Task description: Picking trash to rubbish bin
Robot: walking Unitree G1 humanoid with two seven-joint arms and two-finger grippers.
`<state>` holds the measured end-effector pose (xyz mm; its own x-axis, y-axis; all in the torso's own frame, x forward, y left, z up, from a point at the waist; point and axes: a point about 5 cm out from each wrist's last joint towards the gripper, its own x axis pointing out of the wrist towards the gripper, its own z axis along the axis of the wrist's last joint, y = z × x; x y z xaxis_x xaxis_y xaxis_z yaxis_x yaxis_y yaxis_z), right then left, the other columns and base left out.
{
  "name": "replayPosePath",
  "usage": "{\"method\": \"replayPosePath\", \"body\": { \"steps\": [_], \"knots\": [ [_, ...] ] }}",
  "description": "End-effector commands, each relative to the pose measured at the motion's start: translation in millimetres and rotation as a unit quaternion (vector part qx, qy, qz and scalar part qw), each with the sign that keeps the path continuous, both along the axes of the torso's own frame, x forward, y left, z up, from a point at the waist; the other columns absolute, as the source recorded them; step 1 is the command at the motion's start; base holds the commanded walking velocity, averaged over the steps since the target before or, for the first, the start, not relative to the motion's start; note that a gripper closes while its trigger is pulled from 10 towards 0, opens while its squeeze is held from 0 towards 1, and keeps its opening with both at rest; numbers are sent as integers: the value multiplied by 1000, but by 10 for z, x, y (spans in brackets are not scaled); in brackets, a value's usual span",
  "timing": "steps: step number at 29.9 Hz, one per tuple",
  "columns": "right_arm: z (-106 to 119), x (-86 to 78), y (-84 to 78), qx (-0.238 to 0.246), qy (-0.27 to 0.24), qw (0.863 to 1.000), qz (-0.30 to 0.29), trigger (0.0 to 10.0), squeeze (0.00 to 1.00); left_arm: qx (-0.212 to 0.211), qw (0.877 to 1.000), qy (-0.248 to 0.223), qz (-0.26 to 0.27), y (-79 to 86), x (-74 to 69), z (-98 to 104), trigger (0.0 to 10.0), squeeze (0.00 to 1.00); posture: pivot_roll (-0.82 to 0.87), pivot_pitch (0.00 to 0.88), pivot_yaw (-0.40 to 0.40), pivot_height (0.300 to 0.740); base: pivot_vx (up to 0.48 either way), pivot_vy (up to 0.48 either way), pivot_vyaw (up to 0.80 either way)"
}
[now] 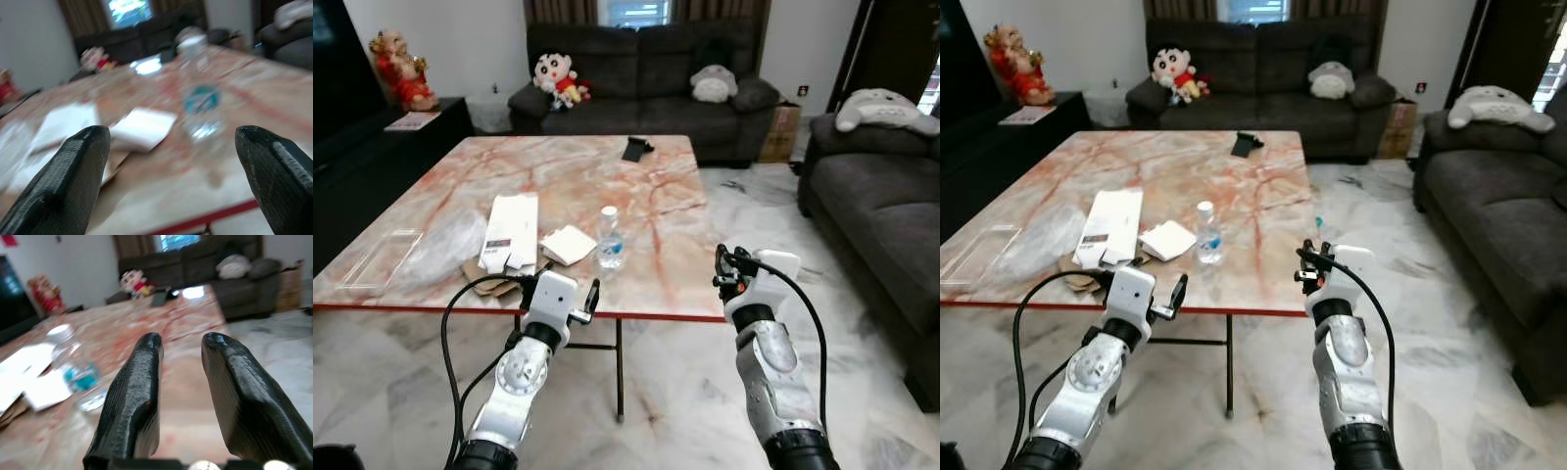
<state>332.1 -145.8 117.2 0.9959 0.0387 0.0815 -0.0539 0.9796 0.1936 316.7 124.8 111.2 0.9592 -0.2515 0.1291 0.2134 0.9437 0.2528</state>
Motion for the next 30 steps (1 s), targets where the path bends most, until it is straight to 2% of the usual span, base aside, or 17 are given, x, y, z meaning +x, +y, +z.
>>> {"method": "replayPosePath", "body": {
  "steps": [1, 7, 9, 16, 26, 30],
  "knots": [
    [39, 27, 106, -2, -4, 1000, 19, 10000, 0, 1, 1000, -2, 7, 28, 6, 24, 10000, 0, 152, 0, 25, 740, 0, 0, 800],
    [35, 25, 108, 7, -3, 1000, 19, 10000, 0, 1, 1000, 2, 9, 31, -3, 13, 10000, 0, 152, 0, 25, 740, 0, 0, 800],
    [41, 34, 87, 20, -3, 1000, 13, 10000, 0, 1, 1000, 2, 10, 30, -4, 15, 10000, 0, 152, 0, 25, 740, 0, 0, 0],
    [23, 32, 76, 18, 1, 1000, 9, 10000, 0, 1, 1000, 1, 11, 35, -6, 15, 10000, 0, 147, 0, 30, 740, 0, 0, 0],
    [12, 14, 93, -2, -3, 1000, 14, 10000, 0, 2, 1000, -2, 10, 33, -8, 21, 10000, 0, 149, 0, 30, 740, 272, 0, 0],
    [-7, 13, 85, -9, 3, 1000, 8, 10000, 0, 3, 1000, -2, 10, 34, -9, 19, 10000, 0, 150, 0, 32, 740, 314, 0, 742]
  ]
}}
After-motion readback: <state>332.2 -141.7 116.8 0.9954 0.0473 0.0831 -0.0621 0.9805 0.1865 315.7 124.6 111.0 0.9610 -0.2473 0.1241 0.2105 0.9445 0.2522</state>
